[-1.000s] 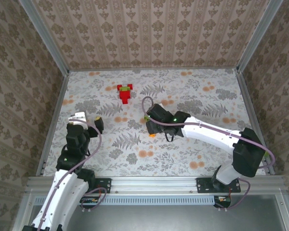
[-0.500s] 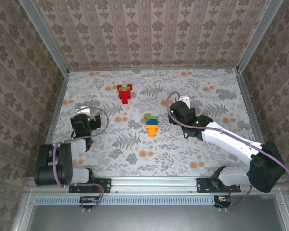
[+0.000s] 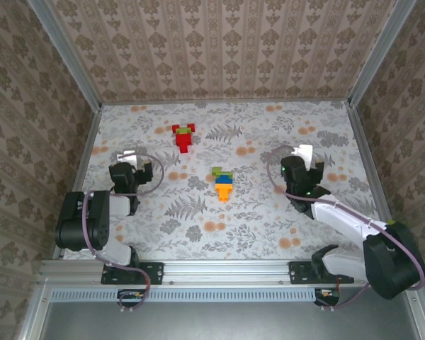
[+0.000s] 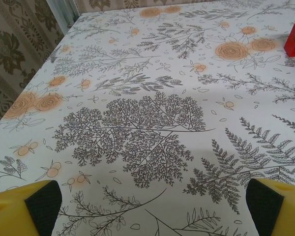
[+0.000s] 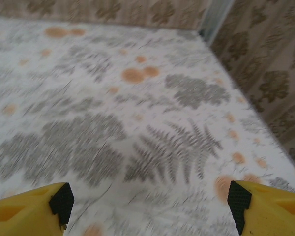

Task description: Assemble a carrot with lego

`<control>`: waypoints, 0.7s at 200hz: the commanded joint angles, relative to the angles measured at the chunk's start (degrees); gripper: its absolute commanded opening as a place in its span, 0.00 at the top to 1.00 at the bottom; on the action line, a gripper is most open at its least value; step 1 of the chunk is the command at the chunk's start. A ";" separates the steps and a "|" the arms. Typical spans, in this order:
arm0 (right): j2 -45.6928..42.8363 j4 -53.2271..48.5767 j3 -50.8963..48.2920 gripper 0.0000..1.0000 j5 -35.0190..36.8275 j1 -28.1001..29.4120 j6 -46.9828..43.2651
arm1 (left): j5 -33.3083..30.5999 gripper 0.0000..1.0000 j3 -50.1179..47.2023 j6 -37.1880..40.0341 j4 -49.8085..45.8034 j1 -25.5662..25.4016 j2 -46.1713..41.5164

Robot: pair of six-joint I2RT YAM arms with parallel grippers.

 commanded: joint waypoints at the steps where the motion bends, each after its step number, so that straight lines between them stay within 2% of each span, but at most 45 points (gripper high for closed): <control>1: 1.03 15.70 -2.88 0.15 -3.21 -3.97 -4.28 | 0.50 0.00 1.16 0.68 2.01 -0.04 -0.32; 30: 9.20 26.86 -7.00 0.14 -8.15 -10.60 -4.85 | 0.57 0.00 1.16 0.67 2.00 0.02 -0.25; 35: 9.14 25.24 -6.46 0.13 -6.99 -10.47 -4.98 | 0.56 0.00 1.16 0.68 2.00 0.03 -0.28; 43: 7.93 23.84 -6.57 0.13 -10.02 -11.09 -5.71 | 0.58 0.00 1.16 0.62 2.00 -0.07 -0.26; 79: 7.98 32.20 -9.95 0.15 -16.79 -16.71 -6.22 | 0.53 0.00 1.16 0.68 2.02 -0.13 -0.26; 108: 8.65 29.87 -8.37 0.17 -28.26 -20.50 -5.98 | 0.52 0.00 1.16 0.67 2.00 -0.10 -0.30; 127: 8.01 33.26 -10.31 0.12 -32.15 -21.03 -6.32 | 0.58 0.00 1.18 0.68 2.00 -0.13 -0.30; 137: 9.95 40.51 -13.12 0.01 -35.03 -21.76 -5.88 | 0.54 0.00 1.16 0.68 2.00 -0.13 -0.25; 140: 10.80 43.16 -13.88 0.00 -35.50 -21.96 -5.60 | 0.55 0.00 1.17 0.68 1.99 -0.13 -0.24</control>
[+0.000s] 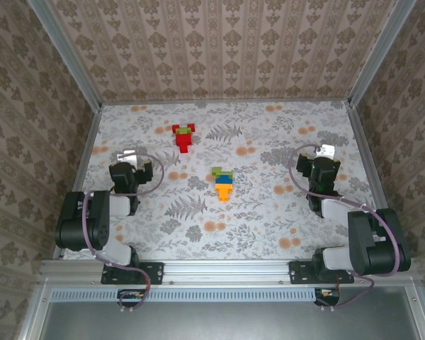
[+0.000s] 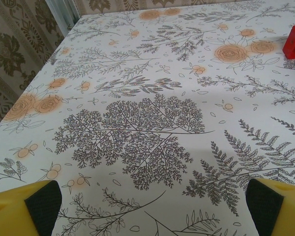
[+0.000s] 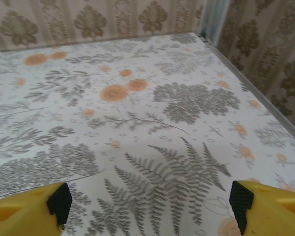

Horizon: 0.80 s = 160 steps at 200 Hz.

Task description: Assemble a carrot with lego

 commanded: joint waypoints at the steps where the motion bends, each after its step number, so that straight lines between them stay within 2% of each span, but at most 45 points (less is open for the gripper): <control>1: 2.57 14.18 -4.30 0.00 -9.55 -1.10 0.32 | 0.55 0.00 1.21 0.68 1.60 -0.07 -0.24; 7: 5.30 16.33 -4.61 0.00 -9.96 -1.77 1.18 | 0.55 0.00 1.16 0.68 1.60 -0.11 -0.26; 14: 6.13 14.39 -3.28 0.00 -10.97 -2.55 1.85 | 0.48 0.00 1.16 0.67 1.58 -0.11 -0.31; 23: 7.32 10.87 -0.88 0.00 -13.55 -2.05 0.00 | 0.51 0.00 1.20 0.62 1.61 -0.06 -0.25; 34: 11.53 11.52 1.22 0.00 -16.81 -1.12 -2.28 | 0.42 0.00 1.16 0.68 1.60 -0.11 -0.25; 132: 11.01 10.50 1.23 0.00 -15.29 -0.04 -3.24 | 0.47 0.00 1.22 0.76 1.44 -0.11 -0.19; 160: 11.01 10.54 1.23 0.00 -15.29 -0.01 -3.24 | 3.90 0.00 1.66 1.82 0.55 0.00 -0.20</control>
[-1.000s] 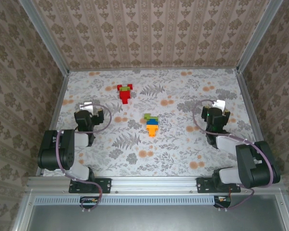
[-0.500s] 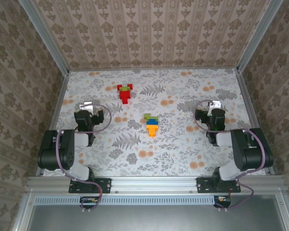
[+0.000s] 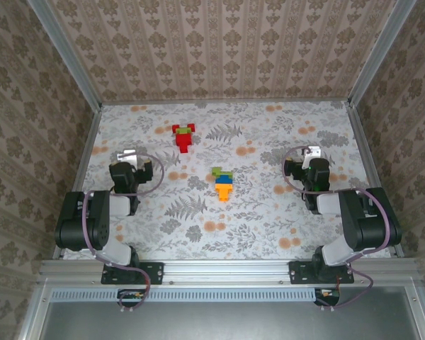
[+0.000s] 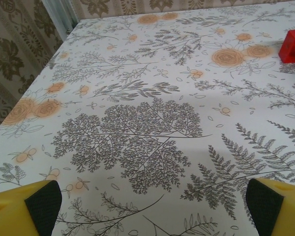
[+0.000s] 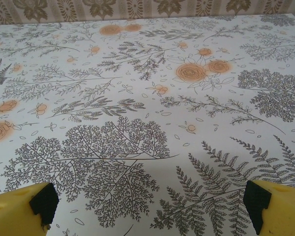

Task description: Assemble a carrot with lego

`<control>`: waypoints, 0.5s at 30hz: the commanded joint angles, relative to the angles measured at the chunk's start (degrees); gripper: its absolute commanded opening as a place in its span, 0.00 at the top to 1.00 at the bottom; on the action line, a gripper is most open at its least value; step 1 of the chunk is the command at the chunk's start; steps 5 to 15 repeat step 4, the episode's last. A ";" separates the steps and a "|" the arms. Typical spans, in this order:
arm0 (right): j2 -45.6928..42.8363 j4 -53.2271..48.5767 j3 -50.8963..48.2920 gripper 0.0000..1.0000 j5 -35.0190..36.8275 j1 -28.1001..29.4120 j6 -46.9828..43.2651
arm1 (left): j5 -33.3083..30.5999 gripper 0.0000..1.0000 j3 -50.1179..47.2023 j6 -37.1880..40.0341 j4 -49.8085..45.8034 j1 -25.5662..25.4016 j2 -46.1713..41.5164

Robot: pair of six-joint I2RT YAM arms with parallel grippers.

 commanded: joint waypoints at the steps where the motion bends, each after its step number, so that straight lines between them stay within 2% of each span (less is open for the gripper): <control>1: -0.14 1.65 0.96 0.00 -0.96 0.21 -0.81 | 2.92 0.00 1.61 1.58 -0.02 0.03 -0.18; 15: -0.13 1.65 0.97 0.00 -0.96 0.25 -0.76 | 3.16 0.00 1.60 1.54 0.03 0.15 -0.21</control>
